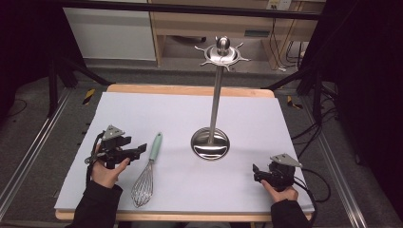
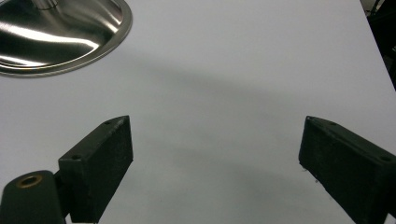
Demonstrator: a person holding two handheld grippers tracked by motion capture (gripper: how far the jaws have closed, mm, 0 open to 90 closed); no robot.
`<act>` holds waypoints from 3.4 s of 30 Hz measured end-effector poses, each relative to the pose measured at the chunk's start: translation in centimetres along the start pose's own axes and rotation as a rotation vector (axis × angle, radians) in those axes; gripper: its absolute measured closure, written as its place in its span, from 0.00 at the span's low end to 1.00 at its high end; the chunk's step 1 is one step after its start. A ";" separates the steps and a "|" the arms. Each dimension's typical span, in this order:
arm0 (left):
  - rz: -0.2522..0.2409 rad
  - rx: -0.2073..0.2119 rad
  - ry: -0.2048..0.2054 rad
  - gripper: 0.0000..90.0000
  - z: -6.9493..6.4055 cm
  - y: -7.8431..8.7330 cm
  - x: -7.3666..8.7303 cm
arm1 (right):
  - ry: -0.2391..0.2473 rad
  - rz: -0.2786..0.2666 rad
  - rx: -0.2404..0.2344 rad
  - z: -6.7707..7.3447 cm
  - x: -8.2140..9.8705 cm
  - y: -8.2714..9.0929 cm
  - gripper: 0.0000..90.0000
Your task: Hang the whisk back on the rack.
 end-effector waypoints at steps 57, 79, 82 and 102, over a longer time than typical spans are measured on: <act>0.354 -0.034 -0.001 0.58 -2.1 -6.2 1.5 | 0.010 0.016 -0.026 0.3 0.1 -0.3 0.11; 0.439 0.023 -0.044 0.70 -3.4 -7.0 2.0 | 0.016 0.019 -0.027 0.3 0.1 -0.4 0.11; 0.445 0.023 -0.054 0.69 -3.5 -7.1 2.0 | 0.016 0.020 -0.029 0.3 0.1 -0.4 0.11; 0.498 -0.043 -0.077 0.53 -4.2 -5.6 -0.1 | 0.017 0.024 -0.034 0.3 0.1 -0.4 0.11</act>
Point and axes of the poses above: each handheld gripper's, and its own axes: y roughly backward along the jaws, x roughly out of its underside, z roughly to its left, the point moved 6 cm from there along -y, roughly forward along the jaws, and after that the axes turned 13 degrees about z, right-handed, at the moved point
